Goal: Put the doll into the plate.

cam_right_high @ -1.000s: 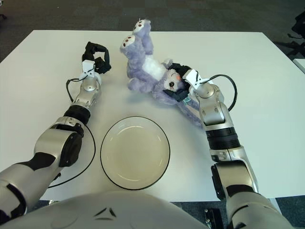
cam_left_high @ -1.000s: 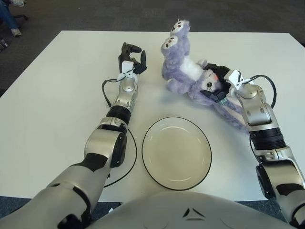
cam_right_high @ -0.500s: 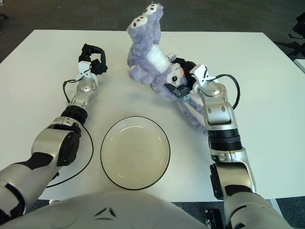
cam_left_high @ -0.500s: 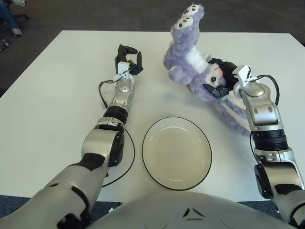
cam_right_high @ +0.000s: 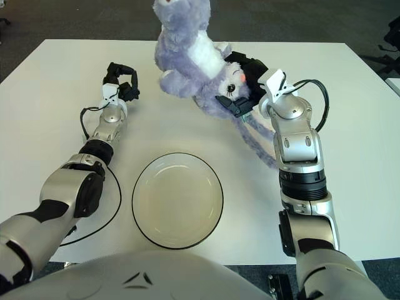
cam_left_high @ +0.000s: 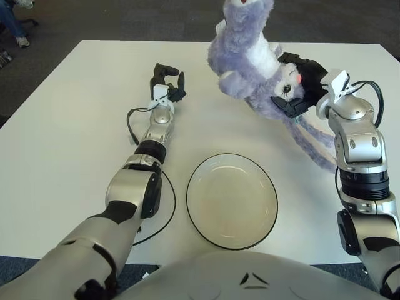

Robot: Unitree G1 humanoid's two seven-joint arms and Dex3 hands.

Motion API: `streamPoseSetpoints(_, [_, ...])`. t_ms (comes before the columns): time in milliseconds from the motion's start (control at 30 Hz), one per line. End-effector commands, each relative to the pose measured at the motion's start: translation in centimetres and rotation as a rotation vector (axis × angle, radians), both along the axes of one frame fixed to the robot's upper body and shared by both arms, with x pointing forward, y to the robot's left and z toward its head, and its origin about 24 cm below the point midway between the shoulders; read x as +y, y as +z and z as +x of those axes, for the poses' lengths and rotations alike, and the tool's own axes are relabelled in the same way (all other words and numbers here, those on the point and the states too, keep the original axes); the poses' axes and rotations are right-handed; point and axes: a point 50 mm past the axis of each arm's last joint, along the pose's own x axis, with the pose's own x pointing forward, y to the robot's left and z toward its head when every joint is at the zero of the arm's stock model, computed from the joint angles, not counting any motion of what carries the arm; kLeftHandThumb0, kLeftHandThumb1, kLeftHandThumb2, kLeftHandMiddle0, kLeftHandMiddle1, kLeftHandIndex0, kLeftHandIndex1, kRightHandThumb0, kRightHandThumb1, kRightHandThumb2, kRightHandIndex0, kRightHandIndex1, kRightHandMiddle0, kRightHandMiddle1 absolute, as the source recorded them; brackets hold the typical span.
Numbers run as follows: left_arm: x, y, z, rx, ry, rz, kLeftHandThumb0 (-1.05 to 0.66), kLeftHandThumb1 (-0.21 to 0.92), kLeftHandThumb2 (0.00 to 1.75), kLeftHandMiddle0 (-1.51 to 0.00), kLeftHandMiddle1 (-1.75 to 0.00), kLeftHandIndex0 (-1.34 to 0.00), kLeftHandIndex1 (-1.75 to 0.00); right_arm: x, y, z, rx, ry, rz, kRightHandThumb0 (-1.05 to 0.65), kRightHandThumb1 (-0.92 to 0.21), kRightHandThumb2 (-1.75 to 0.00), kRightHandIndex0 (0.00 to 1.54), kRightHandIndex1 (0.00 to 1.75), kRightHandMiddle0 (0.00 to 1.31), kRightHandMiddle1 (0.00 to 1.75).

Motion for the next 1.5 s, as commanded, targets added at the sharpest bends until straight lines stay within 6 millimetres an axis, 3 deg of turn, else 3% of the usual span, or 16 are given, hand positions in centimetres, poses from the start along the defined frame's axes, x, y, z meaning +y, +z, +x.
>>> streamPoseSetpoints(0, [0.1,0.0,0.1,0.009,0.008,0.006,-0.38,0.73,0.79,-1.06,-1.75,-0.32,-1.75,0.0,0.5,-0.5,-0.032,0.028,-0.001,0.49,-0.24,-1.41,0.67,1.75,0.79,1.75])
streamPoseSetpoints(667, [-0.5,-0.2,0.0,0.015,0.01,0.029,-0.38,0.72,0.8,-1.03,-1.75,-0.32,-1.75,1.8,1.2,-3.4,-0.064,0.215,0.042,0.5,-0.21,-1.44,0.69,1.75,0.83,1.75])
streamPoseSetpoints(1467, [-0.8,-0.2,0.1,0.029,0.014,0.028,-0.39,0.67,0.87,-1.03,-1.75,-0.35,-1.75,2.4,0.3,-6.3,-0.098,0.371,-0.034,0.53,-0.16,-1.5,0.73,1.75,0.91,1.75])
